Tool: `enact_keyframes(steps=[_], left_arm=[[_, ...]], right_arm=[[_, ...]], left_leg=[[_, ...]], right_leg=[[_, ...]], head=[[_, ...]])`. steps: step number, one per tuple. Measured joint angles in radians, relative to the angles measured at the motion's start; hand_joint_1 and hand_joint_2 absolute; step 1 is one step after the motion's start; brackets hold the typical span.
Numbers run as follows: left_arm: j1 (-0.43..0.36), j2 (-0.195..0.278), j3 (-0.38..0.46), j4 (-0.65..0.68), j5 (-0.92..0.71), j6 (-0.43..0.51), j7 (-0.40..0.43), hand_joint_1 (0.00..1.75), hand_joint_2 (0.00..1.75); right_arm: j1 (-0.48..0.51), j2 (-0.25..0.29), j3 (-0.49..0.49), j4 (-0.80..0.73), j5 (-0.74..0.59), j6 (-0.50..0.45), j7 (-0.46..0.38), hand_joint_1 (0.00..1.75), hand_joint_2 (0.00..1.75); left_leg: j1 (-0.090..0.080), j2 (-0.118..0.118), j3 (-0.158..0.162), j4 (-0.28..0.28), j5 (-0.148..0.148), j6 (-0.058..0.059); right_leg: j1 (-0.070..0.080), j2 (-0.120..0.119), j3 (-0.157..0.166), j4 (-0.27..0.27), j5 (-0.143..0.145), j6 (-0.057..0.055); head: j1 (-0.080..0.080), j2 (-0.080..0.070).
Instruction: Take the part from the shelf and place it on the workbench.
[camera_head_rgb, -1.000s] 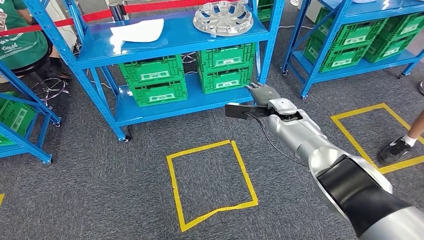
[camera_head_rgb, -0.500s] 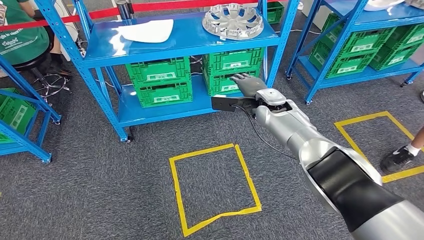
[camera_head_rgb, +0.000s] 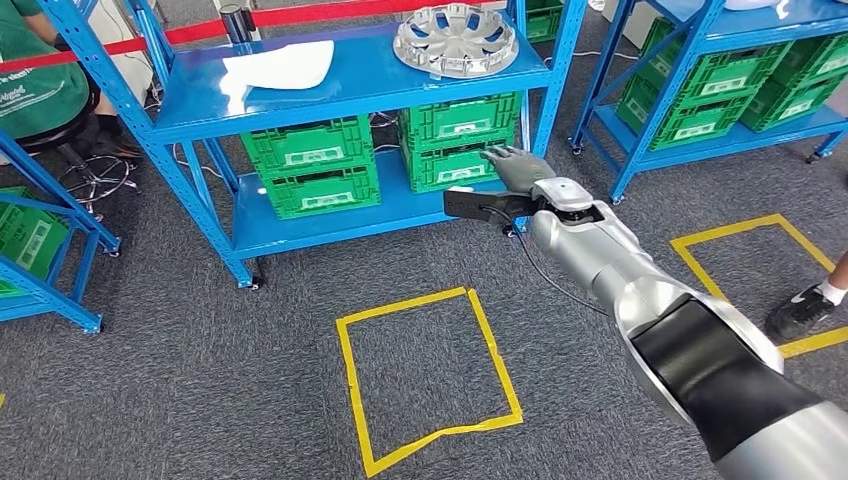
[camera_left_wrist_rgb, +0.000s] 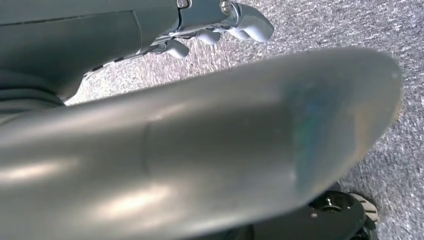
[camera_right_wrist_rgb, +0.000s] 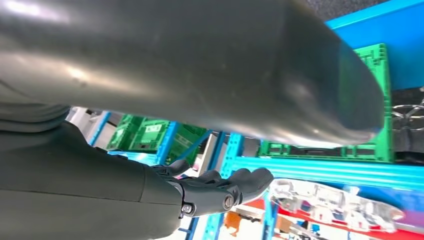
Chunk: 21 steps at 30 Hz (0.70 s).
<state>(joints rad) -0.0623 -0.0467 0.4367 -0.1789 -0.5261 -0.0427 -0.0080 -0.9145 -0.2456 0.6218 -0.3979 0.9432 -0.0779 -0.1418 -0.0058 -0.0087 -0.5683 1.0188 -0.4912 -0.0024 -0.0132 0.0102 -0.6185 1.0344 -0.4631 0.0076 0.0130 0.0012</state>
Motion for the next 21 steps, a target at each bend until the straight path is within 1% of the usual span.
enact_keyframes(steps=[4,9,13,21], left_arm=[[0.004,-0.002,0.000,0.000,-0.014,0.000,0.000,0.00,0.00],[0.006,-0.002,0.000,0.000,-0.021,0.000,-0.009,0.00,0.00],[0.005,-0.002,0.000,0.000,-0.021,0.000,-0.014,0.00,0.00],[0.007,-0.002,0.000,0.000,-0.015,-0.001,-0.015,0.00,0.00]], right_arm=[[0.043,-0.044,0.000,-0.011,-0.015,-0.028,-0.011,0.00,0.00],[0.076,-0.084,-0.002,-0.038,-0.028,-0.033,-0.012,0.00,0.00],[0.087,-0.091,-0.004,-0.058,-0.023,-0.030,0.001,0.00,0.00],[0.086,-0.091,-0.004,-0.074,-0.021,-0.014,0.001,0.00,0.00]], left_leg=[[-0.001,-0.001,0.000,0.000,0.000,-0.001],[-0.002,-0.001,0.000,0.001,0.000,-0.001],[-0.002,0.000,0.000,0.002,-0.001,0.000],[-0.002,-0.001,0.000,0.002,-0.001,0.000]], right_leg=[[0.000,-0.002,0.001,0.000,0.000,0.000],[-0.001,-0.001,0.003,-0.002,0.001,0.002],[-0.002,-0.001,0.004,-0.003,0.002,0.003],[-0.002,-0.002,0.004,-0.004,0.002,0.003]], head=[[0.000,0.000],[0.000,0.000],[0.000,0.000],[0.000,0.000]])
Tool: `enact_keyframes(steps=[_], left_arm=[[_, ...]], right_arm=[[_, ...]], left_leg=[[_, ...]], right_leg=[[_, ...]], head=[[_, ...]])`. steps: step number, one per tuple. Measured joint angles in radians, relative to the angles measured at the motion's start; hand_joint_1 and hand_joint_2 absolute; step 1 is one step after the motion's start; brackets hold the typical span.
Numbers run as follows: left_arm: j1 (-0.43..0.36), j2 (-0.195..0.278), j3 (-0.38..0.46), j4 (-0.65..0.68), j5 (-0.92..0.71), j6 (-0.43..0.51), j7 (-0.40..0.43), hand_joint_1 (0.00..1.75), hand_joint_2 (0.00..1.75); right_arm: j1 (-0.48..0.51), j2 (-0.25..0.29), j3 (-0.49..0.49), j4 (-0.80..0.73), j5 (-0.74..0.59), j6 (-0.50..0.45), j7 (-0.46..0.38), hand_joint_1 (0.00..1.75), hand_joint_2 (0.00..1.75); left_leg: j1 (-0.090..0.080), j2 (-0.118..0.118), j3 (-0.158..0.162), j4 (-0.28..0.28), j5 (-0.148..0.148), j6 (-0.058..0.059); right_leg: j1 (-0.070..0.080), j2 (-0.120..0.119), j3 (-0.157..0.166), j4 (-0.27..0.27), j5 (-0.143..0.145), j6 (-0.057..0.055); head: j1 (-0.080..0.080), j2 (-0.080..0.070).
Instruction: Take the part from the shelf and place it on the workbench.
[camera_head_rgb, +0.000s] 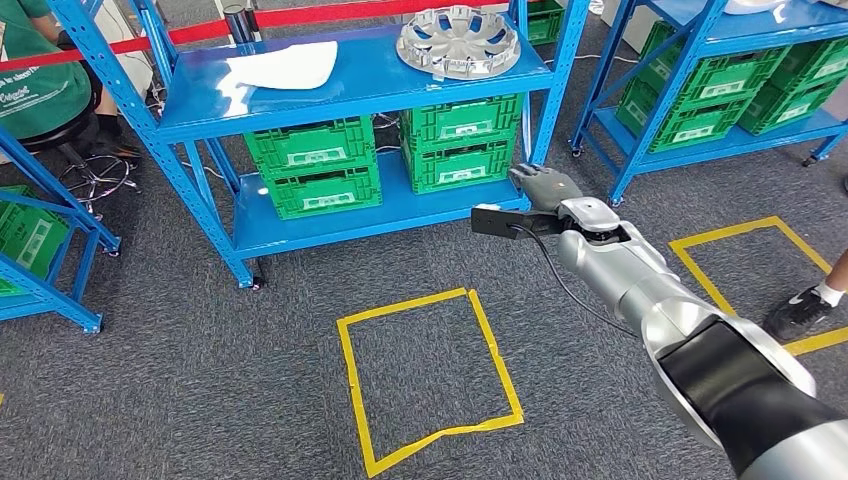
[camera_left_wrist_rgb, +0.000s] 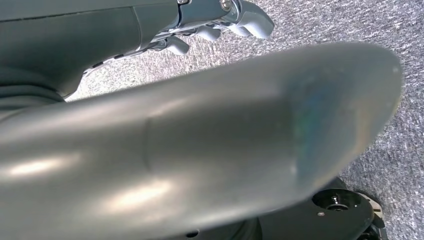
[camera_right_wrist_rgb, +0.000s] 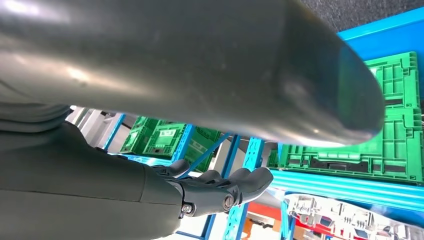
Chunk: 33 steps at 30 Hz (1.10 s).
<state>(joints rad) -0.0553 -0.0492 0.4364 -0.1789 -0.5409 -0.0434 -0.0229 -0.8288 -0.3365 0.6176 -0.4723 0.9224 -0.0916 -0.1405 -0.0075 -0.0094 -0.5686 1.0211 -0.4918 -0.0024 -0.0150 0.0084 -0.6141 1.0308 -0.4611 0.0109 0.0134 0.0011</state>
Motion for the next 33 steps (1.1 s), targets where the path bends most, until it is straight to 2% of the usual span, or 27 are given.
enact_keyframes(steps=[29,33], left_arm=[[0.000,-0.002,0.000,0.000,-0.006,-0.005,0.023,0.00,0.00],[0.001,-0.003,0.006,0.000,0.007,-0.004,0.029,0.00,0.00]], right_arm=[[-0.029,0.016,0.008,0.000,0.012,-0.001,0.013,0.00,0.00],[-0.038,0.035,0.012,0.001,0.025,0.002,0.015,0.00,0.00]], left_leg=[[0.000,0.000,0.000,0.000,0.000,0.000],[0.000,0.000,0.000,0.000,0.000,0.000]], right_leg=[[0.000,0.000,0.001,0.000,0.000,0.000],[0.000,0.000,0.001,0.000,0.000,0.000]], head=[[0.000,0.000],[0.000,0.000]])
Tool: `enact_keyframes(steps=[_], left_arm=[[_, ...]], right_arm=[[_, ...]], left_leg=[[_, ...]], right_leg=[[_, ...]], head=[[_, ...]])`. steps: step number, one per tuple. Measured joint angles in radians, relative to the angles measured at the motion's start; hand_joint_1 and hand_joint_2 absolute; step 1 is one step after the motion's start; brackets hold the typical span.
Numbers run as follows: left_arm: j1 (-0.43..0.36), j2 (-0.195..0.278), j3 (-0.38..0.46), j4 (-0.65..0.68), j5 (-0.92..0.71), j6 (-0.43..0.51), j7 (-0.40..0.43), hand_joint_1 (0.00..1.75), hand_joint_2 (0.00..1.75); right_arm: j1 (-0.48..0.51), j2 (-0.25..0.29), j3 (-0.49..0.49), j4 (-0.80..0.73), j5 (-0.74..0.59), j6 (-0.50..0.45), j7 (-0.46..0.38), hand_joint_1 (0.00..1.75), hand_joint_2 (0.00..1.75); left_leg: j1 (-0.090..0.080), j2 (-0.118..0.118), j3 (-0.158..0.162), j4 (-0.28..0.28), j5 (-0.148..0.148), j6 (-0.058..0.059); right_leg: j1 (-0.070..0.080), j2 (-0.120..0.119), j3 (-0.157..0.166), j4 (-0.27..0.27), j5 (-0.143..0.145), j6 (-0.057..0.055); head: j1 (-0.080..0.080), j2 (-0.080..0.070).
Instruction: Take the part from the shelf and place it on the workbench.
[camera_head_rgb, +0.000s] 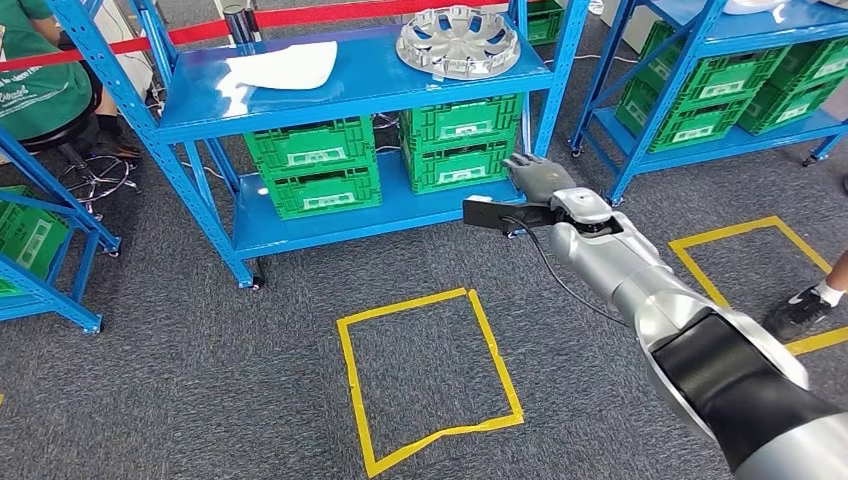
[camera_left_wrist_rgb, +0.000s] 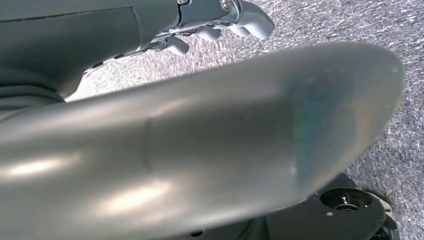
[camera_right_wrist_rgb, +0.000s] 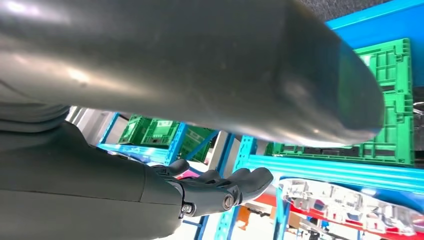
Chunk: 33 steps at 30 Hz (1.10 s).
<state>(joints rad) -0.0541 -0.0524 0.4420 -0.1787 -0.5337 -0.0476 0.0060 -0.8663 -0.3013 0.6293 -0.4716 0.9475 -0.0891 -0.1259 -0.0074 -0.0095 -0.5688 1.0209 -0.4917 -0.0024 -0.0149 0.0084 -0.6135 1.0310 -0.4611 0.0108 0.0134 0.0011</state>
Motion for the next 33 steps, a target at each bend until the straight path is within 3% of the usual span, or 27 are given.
enact_keyframes(steps=[8,13,15,17,18,19,20,22,23,25,28,29,31,33], left_arm=[[0.001,-0.005,0.025,0.000,0.024,0.004,0.012,0.00,0.00],[0.003,-0.011,0.028,0.000,0.015,0.005,0.010,0.00,0.00],[0.002,-0.016,0.029,-0.001,0.012,0.006,0.007,0.00,0.00],[0.001,-0.019,0.029,-0.001,0.008,0.008,0.006,0.00,0.00],[0.001,-0.021,0.029,-0.001,0.007,0.009,0.006,0.00,0.00],[0.002,-0.023,0.029,0.000,0.007,0.010,0.007,0.00,0.00],[0.002,-0.025,0.029,0.000,0.006,0.011,0.007,0.00,0.00],[0.003,-0.029,0.029,0.000,0.006,0.013,0.007,0.00,0.00],[0.002,-0.030,0.029,0.000,0.006,0.013,0.007,0.00,0.00],[0.001,-0.030,0.029,0.000,0.006,0.014,0.007,0.00,0.00],[0.001,-0.030,0.030,-0.001,0.006,0.014,0.007,0.00,0.00],[0.001,-0.030,0.030,-0.002,0.005,0.014,0.007,0.00,0.00],[0.000,-0.031,0.030,-0.002,0.003,0.015,0.006,0.00,0.00],[0.002,-0.031,0.030,-0.002,0.000,0.015,0.007,0.00,0.00]], right_arm=[[-0.065,0.101,0.018,0.022,0.017,0.038,-0.005,0.00,0.00],[-0.082,0.107,0.027,0.038,0.005,0.035,-0.032,0.00,0.00],[-0.089,0.105,0.029,0.044,0.001,0.034,-0.038,0.00,0.00],[-0.091,0.104,0.031,0.053,-0.001,0.034,-0.039,0.00,0.00],[-0.090,0.103,0.032,0.057,-0.001,0.034,-0.039,0.00,0.00],[-0.089,0.103,0.034,0.061,-0.002,0.035,-0.039,0.00,0.00],[-0.088,0.102,0.035,0.063,-0.002,0.035,-0.039,0.00,0.00],[-0.089,0.101,0.038,0.067,-0.004,0.035,-0.040,0.00,0.00],[-0.091,0.100,0.039,0.068,-0.004,0.035,-0.041,0.00,0.00],[-0.093,0.098,0.040,0.072,-0.004,0.035,-0.045,0.00,0.00],[-0.098,0.092,0.042,0.075,-0.005,0.035,-0.050,0.00,0.00],[-0.102,0.090,0.043,0.075,-0.006,0.036,-0.052,0.00,0.00],[-0.109,0.086,0.043,0.076,-0.008,0.038,-0.054,0.00,0.00],[-0.110,0.084,0.045,0.076,-0.011,0.045,-0.056,0.00,0.00]], left_leg=[[-0.004,-0.002,-0.002,0.006,-0.002,0.005],[0.001,-0.002,0.006,-0.009,0.001,0.023],[0.007,0.002,0.019,-0.022,0.004,0.032],[0.007,0.004,0.025,-0.023,0.000,0.035],[0.007,0.005,0.028,-0.022,-0.004,0.035],[0.008,0.005,0.032,-0.021,-0.009,0.032],[0.010,0.004,0.038,-0.019,-0.016,0.028],[0.015,0.003,0.049,-0.010,-0.034,0.017],[0.016,0.002,0.052,-0.004,-0.045,0.009],[0.014,0.002,0.056,-0.001,-0.061,-0.005],[0.016,0.003,0.067,-0.004,-0.076,-0.022],[0.017,0.004,0.061,0.019,-0.085,-0.027],[0.018,0.005,-0.001,0.132,-0.116,-0.034],[0.018,0.005,-0.103,0.269,-0.138,-0.035]], right_leg=[[-0.004,-0.001,0.001,-0.001,0.001,0.004],[-0.005,-0.004,0.000,0.001,-0.003,0.019],[-0.004,-0.003,-0.037,0.073,-0.036,0.022],[-0.005,-0.003,-0.111,0.205,-0.084,0.027],[-0.006,-0.003,-0.143,0.255,-0.093,0.030],[-0.009,-0.004,-0.160,0.270,-0.083,0.033],[-0.012,-0.004,-0.155,0.247,-0.055,0.036],[-0.019,-0.007,-0.100,0.117,0.017,0.044],[-0.019,-0.006,-0.072,0.061,0.034,0.043],[-0.015,-0.004,-0.045,0.017,0.026,0.028],[-0.013,0.000,-0.030,0.016,0.007,-0.002],[-0.015,0.000,-0.021,0.015,0.000,-0.009],[-0.016,-0.001,0.003,0.013,-0.018,-0.019],[-0.014,-0.001,0.027,0.013,-0.039,-0.023]], head=[[0.000,0.000],[0.000,0.000],[0.002,0.000],[0.003,0.000],[0.003,0.000],[0.003,0.000],[0.003,0.000],[0.003,0.000],[0.004,0.000],[0.006,0.000],[0.006,0.000],[0.004,0.000],[0.000,0.000],[-0.001,0.000]])
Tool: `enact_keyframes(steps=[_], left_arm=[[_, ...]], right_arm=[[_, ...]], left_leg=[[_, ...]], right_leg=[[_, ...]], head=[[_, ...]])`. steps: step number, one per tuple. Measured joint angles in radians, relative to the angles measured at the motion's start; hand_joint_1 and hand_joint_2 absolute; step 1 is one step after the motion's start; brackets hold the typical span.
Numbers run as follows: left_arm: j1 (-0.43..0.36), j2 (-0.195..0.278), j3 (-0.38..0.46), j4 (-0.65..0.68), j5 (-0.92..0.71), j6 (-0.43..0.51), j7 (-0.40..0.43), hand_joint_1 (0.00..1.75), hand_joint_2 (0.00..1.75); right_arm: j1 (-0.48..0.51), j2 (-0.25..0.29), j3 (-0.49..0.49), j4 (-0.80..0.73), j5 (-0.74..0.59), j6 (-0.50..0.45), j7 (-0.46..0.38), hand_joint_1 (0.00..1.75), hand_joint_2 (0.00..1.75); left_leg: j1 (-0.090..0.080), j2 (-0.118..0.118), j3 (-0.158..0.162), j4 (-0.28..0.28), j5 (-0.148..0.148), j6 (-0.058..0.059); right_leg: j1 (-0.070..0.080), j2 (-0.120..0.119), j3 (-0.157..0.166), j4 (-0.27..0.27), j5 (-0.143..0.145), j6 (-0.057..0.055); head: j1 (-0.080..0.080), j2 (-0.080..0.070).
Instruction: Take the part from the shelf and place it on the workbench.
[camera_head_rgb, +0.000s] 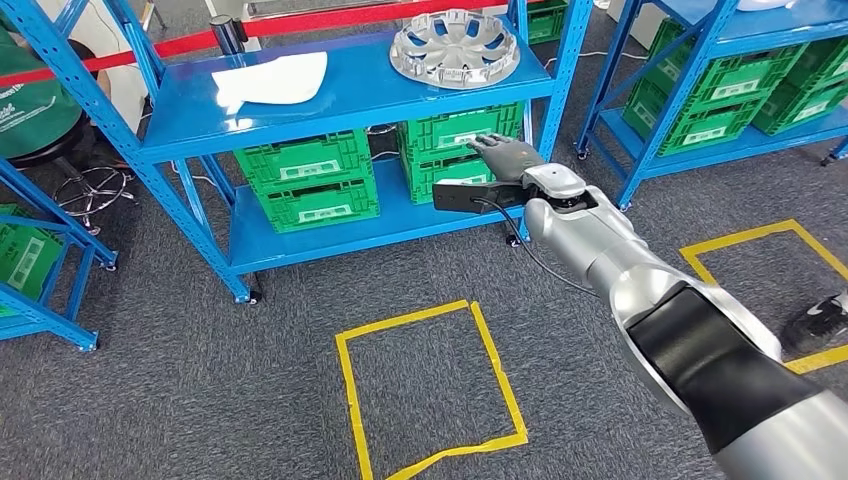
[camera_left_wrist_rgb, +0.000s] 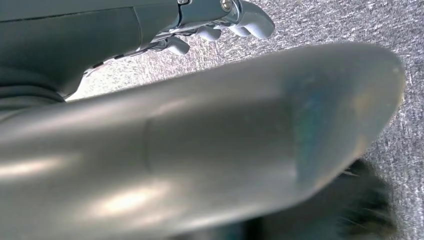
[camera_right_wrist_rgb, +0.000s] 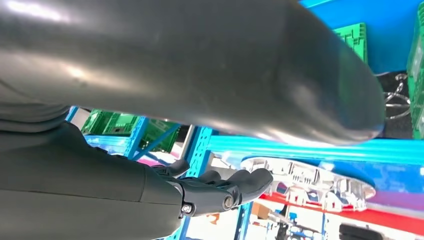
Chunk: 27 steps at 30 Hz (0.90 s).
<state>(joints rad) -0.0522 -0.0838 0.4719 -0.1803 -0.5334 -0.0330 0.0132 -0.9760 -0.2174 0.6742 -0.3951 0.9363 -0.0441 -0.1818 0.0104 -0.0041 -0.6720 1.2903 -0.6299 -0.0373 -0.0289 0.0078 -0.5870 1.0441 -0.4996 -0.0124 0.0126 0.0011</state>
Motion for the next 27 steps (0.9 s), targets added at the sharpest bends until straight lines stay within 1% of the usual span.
enact_keyframes(steps=[1,2,3,4,5,6,7,9,10,11,12,13,15,16,17,18,20,21,22,24,25,26,27], left_arm=[[0.002,0.000,0.000,0.000,-0.002,0.000,0.001,0.00,0.00],[0.004,0.000,0.000,0.001,-0.003,0.000,0.001,0.00,0.00],[0.004,0.000,0.000,0.001,-0.004,0.000,0.001,0.00,0.00],[0.005,0.000,0.000,0.001,-0.005,0.000,0.001,0.00,0.00],[0.005,0.001,0.000,0.002,-0.006,0.000,0.001,0.00,0.00],[0.006,0.001,0.000,0.002,-0.007,0.000,0.001,0.00,0.00],[0.006,0.002,0.000,0.003,-0.009,0.000,0.002,0.00,0.00],[0.007,0.002,0.000,0.003,-0.011,-0.001,0.002,0.00,0.00],[0.008,0.001,0.000,0.003,-0.012,-0.001,0.002,0.00,0.00],[0.008,0.001,0.000,0.003,-0.013,-0.001,0.001,0.00,0.00],[0.007,0.000,0.001,0.002,-0.013,-0.001,0.001,0.00,0.00],[0.006,0.000,0.001,0.002,-0.014,-0.001,0.001,0.00,0.00],[0.002,-0.002,0.001,0.002,-0.015,-0.001,0.000,0.00,0.00],[0.002,-0.002,0.002,0.002,-0.016,-0.001,0.001,0.00,0.00],[0.003,-0.003,0.002,0.002,-0.017,-0.001,0.002,0.00,0.00],[0.003,-0.004,0.002,0.002,-0.019,-0.001,0.004,0.00,0.00],[0.003,-0.005,0.002,0.003,-0.025,-0.001,0.008,0.00,0.00],[0.002,-0.005,0.002,0.003,-0.029,-0.001,0.010,0.00,0.00],[-0.001,-0.005,0.002,0.003,-0.032,-0.001,0.014,0.00,0.00],[-0.004,-0.005,0.002,0.003,-0.041,-0.001,0.020,0.00,0.00],[-0.005,-0.005,0.002,0.003,-0.044,-0.002,0.022,0.00,0.00],[-0.007,-0.005,0.002,0.003,-0.047,-0.002,0.023,0.00,0.00],[-0.009,-0.005,0.002,0.003,-0.050,-0.003,0.024,0.00,0.00]], right_arm=[[0.001,0.000,0.001,0.000,-0.002,0.003,-0.001,0.00,0.00],[0.001,-0.001,0.003,0.001,-0.004,0.006,-0.001,0.00,0.00],[0.001,-0.002,0.004,0.001,-0.007,0.006,-0.001,0.00,0.00],[0.000,-0.003,0.005,0.001,-0.010,0.005,-0.001,0.00,0.00],[-0.001,-0.005,0.006,0.001,-0.012,0.004,-0.001,0.00,0.00],[-0.001,-0.006,0.006,0.001,-0.015,0.004,-0.002,0.00,0.00],[-0.001,-0.008,0.007,0.001,-0.018,0.003,-0.004,0.00,0.00],[0.001,-0.013,0.009,0.000,-0.023,0.003,-0.009,0.00,0.00],[0.001,-0.017,0.010,-0.001,-0.025,0.002,-0.011,0.00,0.00],[-0.001,-0.021,0.010,-0.002,-0.028,0.001,-0.012,0.00,0.00],[-0.006,-0.026,0.011,-0.005,-0.030,-0.002,-0.013,0.00,0.00],[-0.009,-0.031,0.011,-0.007,-0.033,-0.004,-0.013,0.00,0.00],[-0.008,-0.041,0.013,-0.008,-0.035,-0.007,-0.012,0.00,0.00],[-0.004,-0.045,0.015,-0.008,-0.036,-0.008,-0.012,0.00,0.00],[0.001,-0.048,0.017,-0.009,-0.037,-0.009,-0.012,0.00,0.00],[0.006,-0.053,0.019,-0.011,-0.038,-0.011,-0.012,0.00,0.00],[0.013,-0.066,0.024,-0.020,-0.041,-0.016,-0.011,0.00,0.00],[0.019,-0.073,0.026,-0.026,-0.044,-0.019,-0.009,0.00,0.00],[0.027,-0.081,0.028,-0.035,-0.047,-0.022,-0.005,0.00,0.00],[0.046,-0.097,0.032,-0.058,-0.054,-0.028,0.005,0.00,0.00],[0.055,-0.105,0.034,-0.074,-0.058,-0.031,0.010,0.00,0.00],[0.062,-0.115,0.035,-0.090,-0.061,-0.034,0.013,0.00,0.00],[0.067,-0.123,0.035,-0.104,-0.064,-0.038,0.016,0.00,0.00]], left_leg=[[-0.001,0.000,-0.038,0.030,0.014,0.002],[-0.002,0.000,-0.057,0.022,0.049,0.005],[-0.004,0.000,-0.057,-0.027,0.104,0.011],[-0.007,0.000,-0.043,-0.100,0.163,0.018],[-0.012,0.000,-0.024,-0.162,0.203,0.025],[-0.017,0.000,-0.006,-0.214,0.224,0.032],[-0.021,0.000,0.007,-0.241,0.226,0.037],[-0.024,0.001,0.028,-0.261,0.208,0.047],[-0.022,0.000,0.038,-0.269,0.205,0.052],[-0.021,0.000,0.050,-0.278,0.200,0.058],[-0.020,-0.002,0.063,-0.285,0.196,0.064],[-0.019,-0.004,0.074,-0.291,0.191,0.069],[-0.019,-0.007,0.094,-0.293,0.174,0.074],[-0.019,-0.009,0.107,-0.293,0.163,0.073],[-0.019,-0.009,0.120,-0.292,0.153,0.072],[-0.018,-0.010,0.135,-0.291,0.141,0.069],[-0.016,-0.010,0.165,-0.286,0.115,0.060],[-0.016,-0.011,0.176,-0.283,0.103,0.054],[-0.017,-0.012,0.182,-0.282,0.092,0.048],[-0.018,-0.012,0.191,-0.276,0.079,0.036],[-0.017,-0.011,0.193,-0.270,0.075,0.032],[-0.016,-0.009,0.191,-0.256,0.072,0.028],[-0.014,-0.007,0.175,-0.225,0.063,0.024]], right_leg=[[0.001,0.001,0.013,0.000,-0.011,-0.001],[0.001,0.002,0.028,0.000,-0.023,-0.001],[0.001,0.003,0.045,-0.001,-0.035,0.001],[0.000,0.003,0.060,-0.002,-0.046,0.003],[0.000,0.003,0.072,-0.005,-0.057,0.008],[0.000,0.004,0.081,-0.010,-0.065,0.014],[0.000,0.005,0.090,-0.016,-0.069,0.021],[0.000,0.007,0.101,-0.020,-0.062,0.034],[-0.001,0.005,0.103,-0.012,-0.058,0.039],[-0.001,0.003,0.095,0.007,-0.056,0.042],[-0.001,0.002,0.075,0.043,-0.064,0.042],[0.000,0.000,0.041,0.095,-0.079,0.043],[0.003,0.000,-0.046,0.206,-0.120,0.045],[0.004,0.000,-0.080,0.235,-0.128,0.047],[0.004,0.000,-0.100,0.233,-0.119,0.050],[0.003,-0.001,-0.104,0.196,-0.086,0.052],[0.000,-0.006,-0.083,0.073,0.014,0.055],[0.001,-0.011,-0.071,0.024,0.042,0.051],[0.003,-0.015,-0.062,-0.001,0.059,0.045],[0.006,-0.016,-0.053,-0.004,0.050,0.026],[0.006,-0.013,-0.046,-0.004,0.054,0.019],[0.005,-0.011,-0.040,-0.003,0.049,0.012],[0.005,-0.009,-0.033,-0.003,0.044,0.006]], head=[[0.000,0.000],[0.000,0.000],[0.000,0.000],[0.000,0.000],[0.000,0.000],[-0.002,0.000],[-0.002,0.000],[-0.004,0.000],[-0.002,0.000],[-0.001,0.000],[0.001,0.000],[0.004,0.000],[0.007,0.000],[0.008,0.000],[0.008,0.000],[0.008,0.000],[0.008,0.000],[0.008,0.000],[0.009,0.000],[0.008,0.000],[0.006,0.000],[0.005,0.000],[0.004,0.000]])
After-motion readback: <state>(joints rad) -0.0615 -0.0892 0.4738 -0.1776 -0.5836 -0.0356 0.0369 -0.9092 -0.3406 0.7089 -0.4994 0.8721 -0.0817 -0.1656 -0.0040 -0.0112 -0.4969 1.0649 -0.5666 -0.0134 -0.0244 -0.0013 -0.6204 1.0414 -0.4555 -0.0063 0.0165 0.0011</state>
